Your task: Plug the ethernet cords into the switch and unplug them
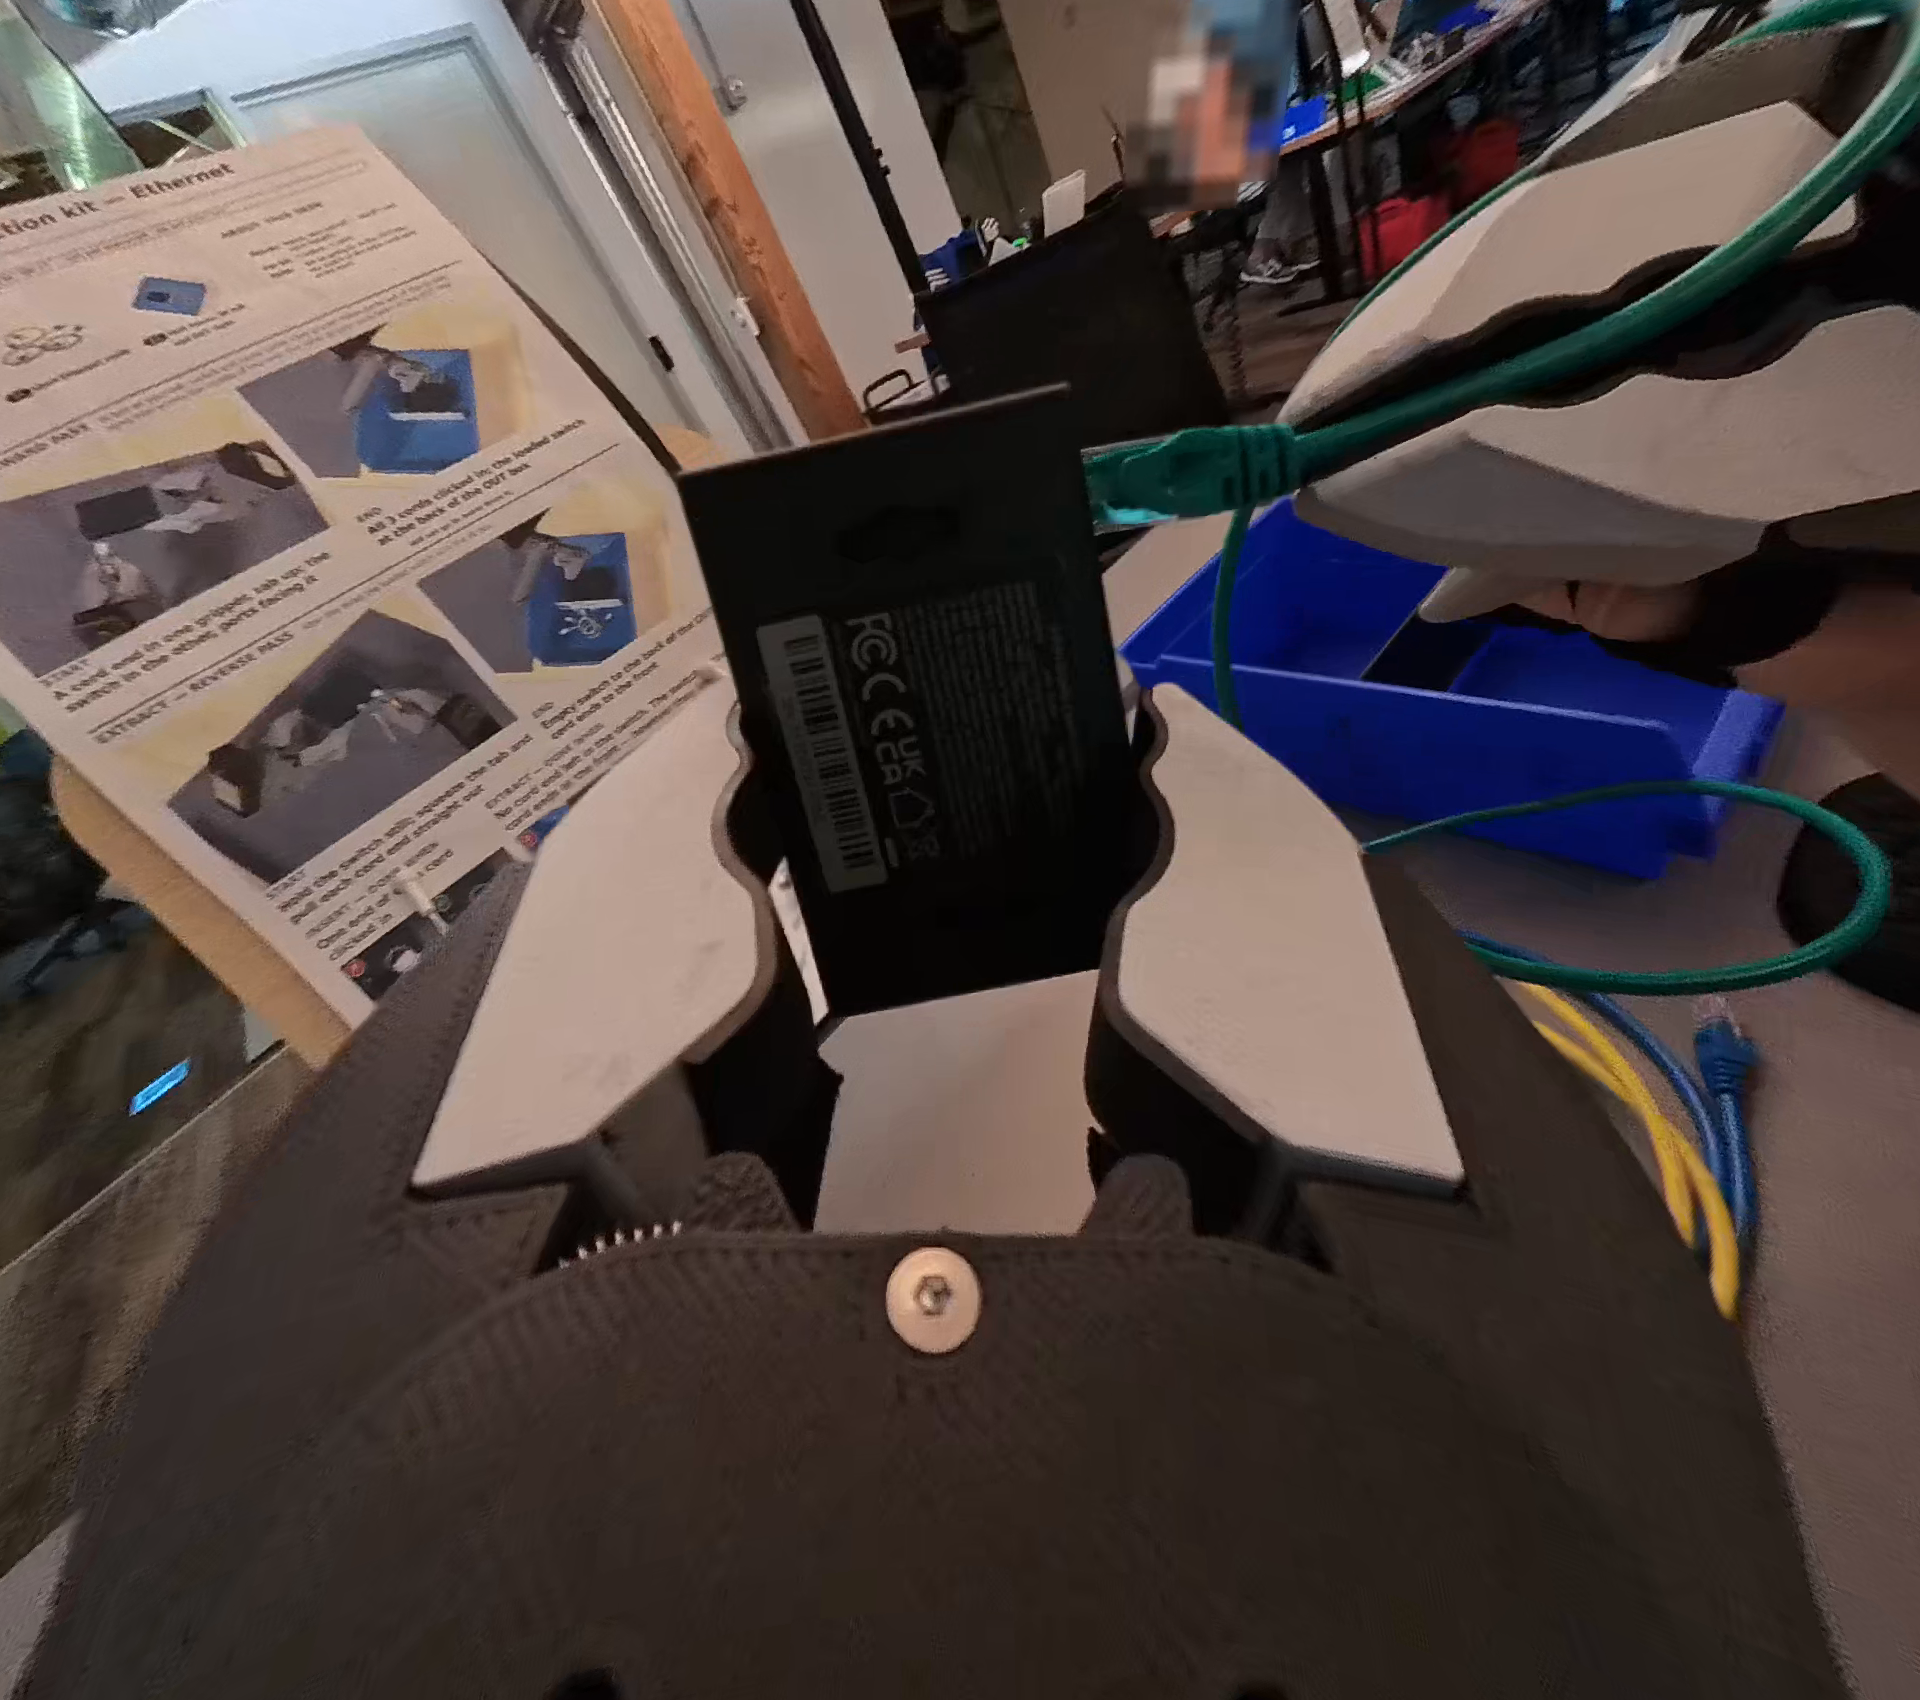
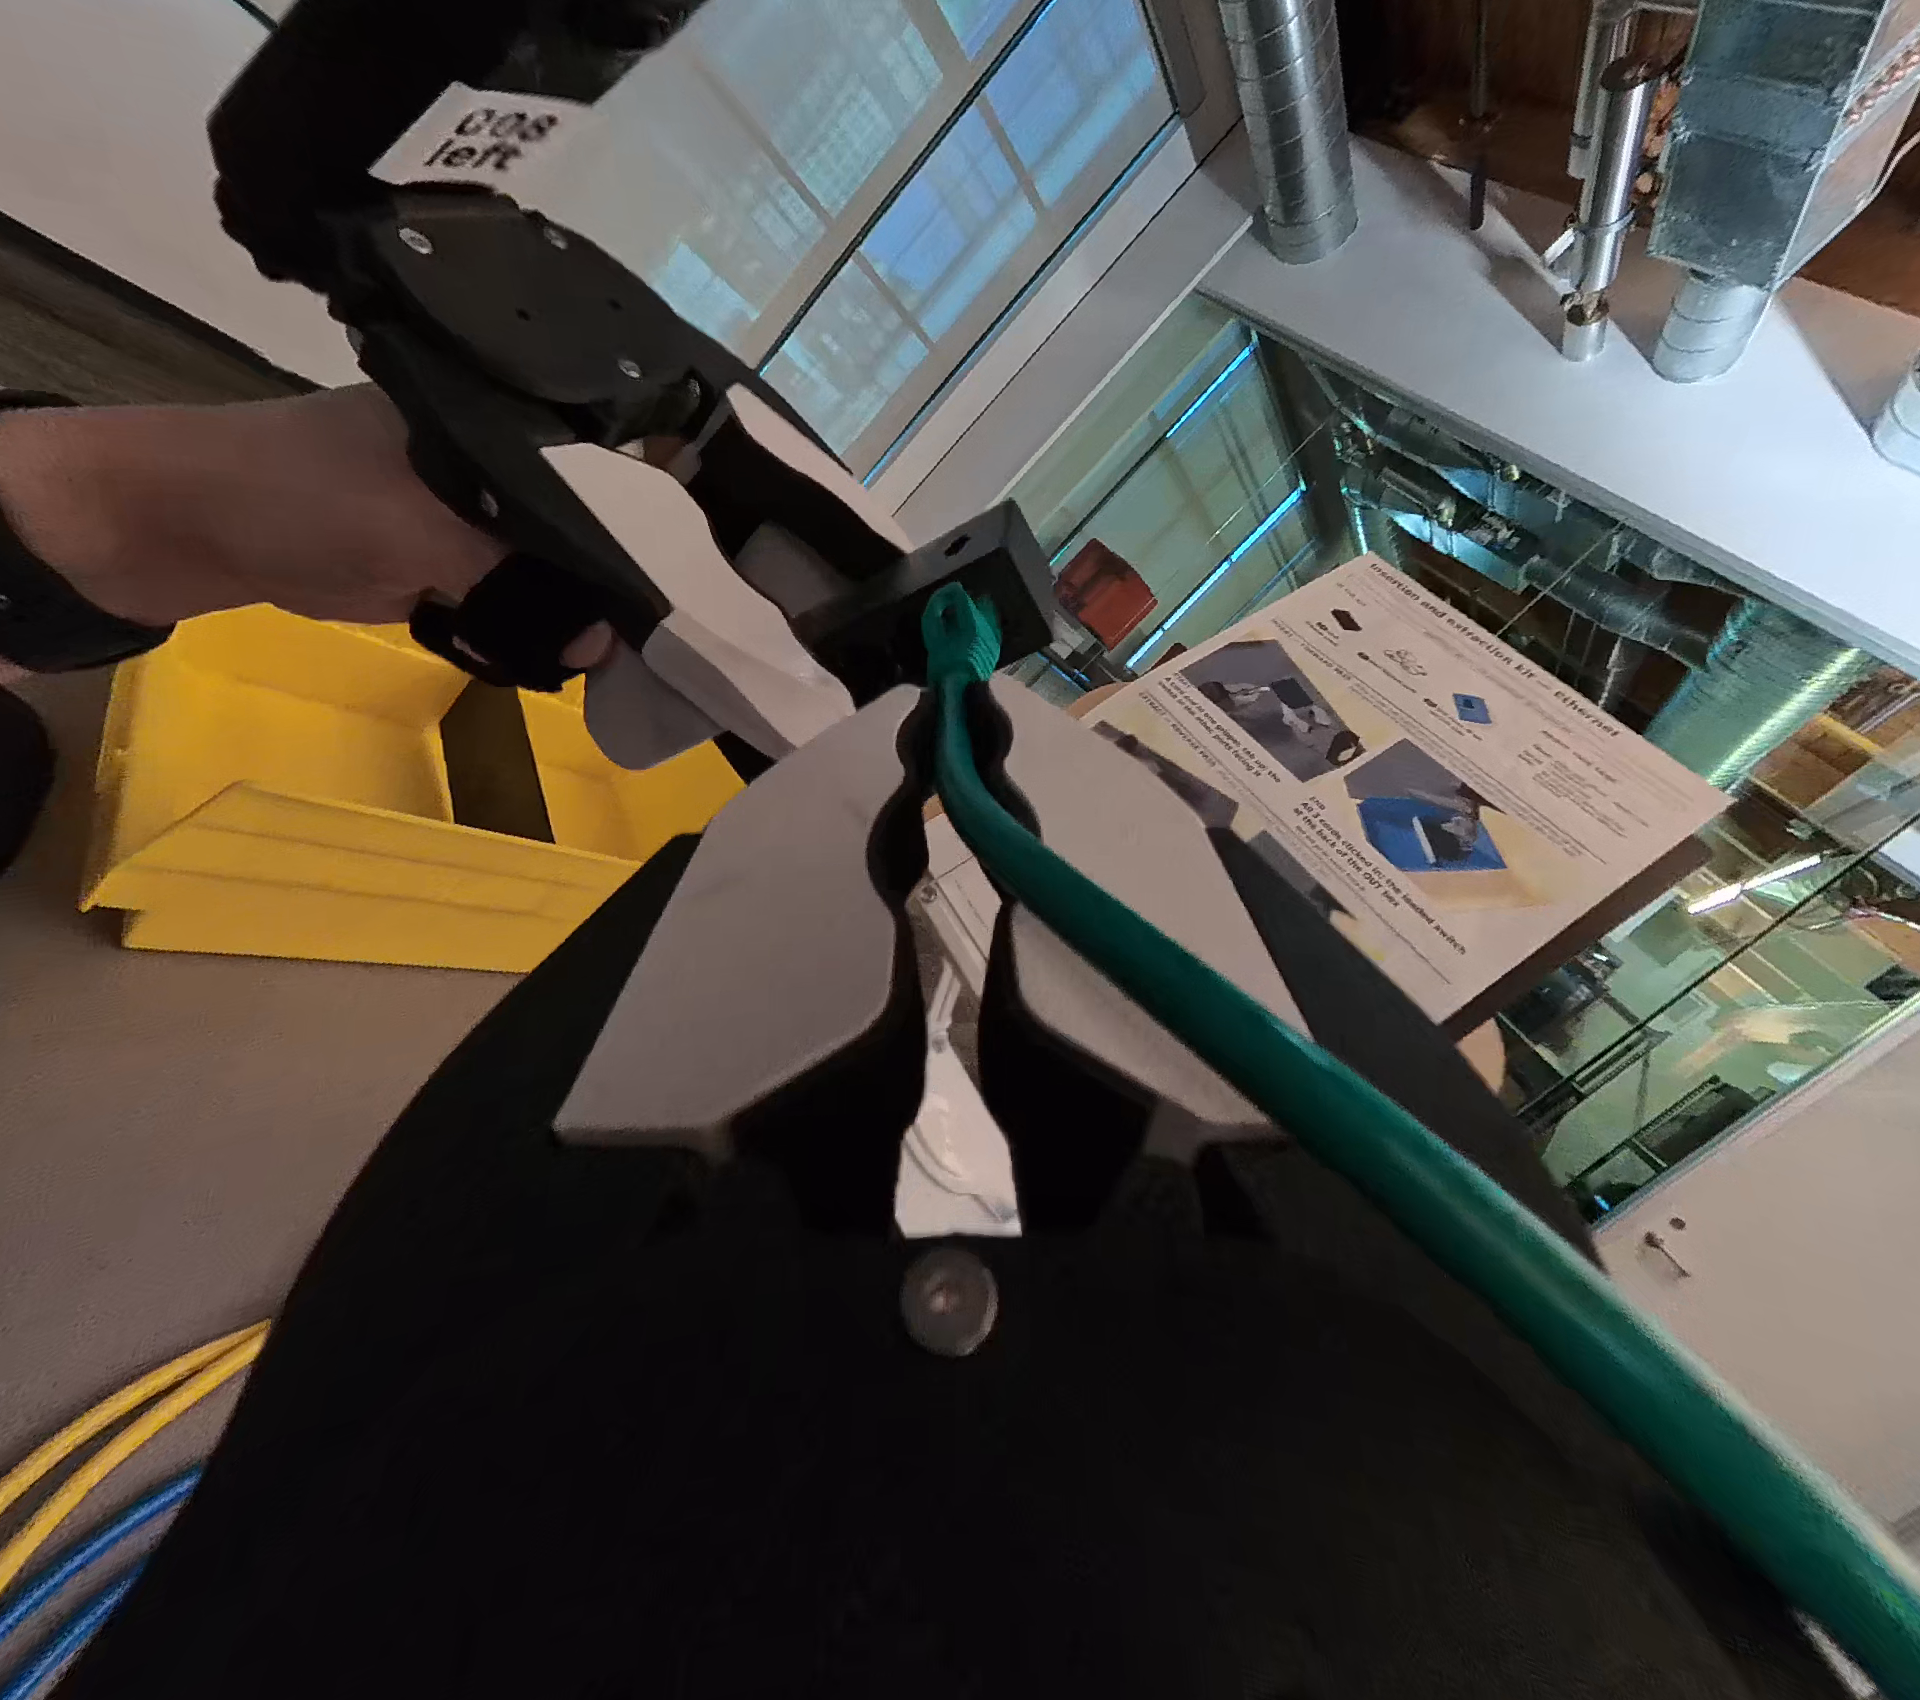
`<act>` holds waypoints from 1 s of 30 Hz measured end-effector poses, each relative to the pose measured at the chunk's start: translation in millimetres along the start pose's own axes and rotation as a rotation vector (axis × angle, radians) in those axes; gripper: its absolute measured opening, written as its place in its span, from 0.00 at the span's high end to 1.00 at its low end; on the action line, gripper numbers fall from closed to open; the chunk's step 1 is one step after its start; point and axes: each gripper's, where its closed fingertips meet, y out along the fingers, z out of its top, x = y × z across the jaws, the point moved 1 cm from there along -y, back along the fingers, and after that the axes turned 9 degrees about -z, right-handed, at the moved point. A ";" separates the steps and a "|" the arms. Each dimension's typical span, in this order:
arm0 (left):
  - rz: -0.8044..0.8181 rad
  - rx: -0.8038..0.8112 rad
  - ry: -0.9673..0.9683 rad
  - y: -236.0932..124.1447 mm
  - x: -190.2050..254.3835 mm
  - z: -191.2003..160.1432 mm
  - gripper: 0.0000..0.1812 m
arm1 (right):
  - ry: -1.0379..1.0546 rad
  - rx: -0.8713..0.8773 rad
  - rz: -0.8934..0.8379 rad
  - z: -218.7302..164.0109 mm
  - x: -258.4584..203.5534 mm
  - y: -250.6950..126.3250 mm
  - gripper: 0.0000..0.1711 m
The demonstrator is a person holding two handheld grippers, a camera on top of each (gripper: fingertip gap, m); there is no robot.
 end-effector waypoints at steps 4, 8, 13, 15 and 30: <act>0.034 -0.038 0.027 -0.2 -1.4 -1.4 0.62 | 0.009 -0.012 0.006 -3.7 0.6 0.6 0.96; 0.034 -0.050 0.037 -0.5 -1.2 -2.9 0.62 | 0.026 -0.015 0.022 -5.3 -0.2 0.6 0.96; 0.053 -0.079 0.055 0.7 -2.2 -6.4 0.64 | 0.033 -0.027 0.026 -9.1 -1.0 2.2 0.96; 0.054 -0.075 0.052 1.2 -2.3 -5.7 0.64 | 0.035 -0.023 0.023 -8.6 -0.1 2.0 0.96; 0.340 -0.571 -0.346 8.5 -59.6 -124.2 0.65 | 0.453 -0.520 0.389 -86.2 7.9 -29.3 0.86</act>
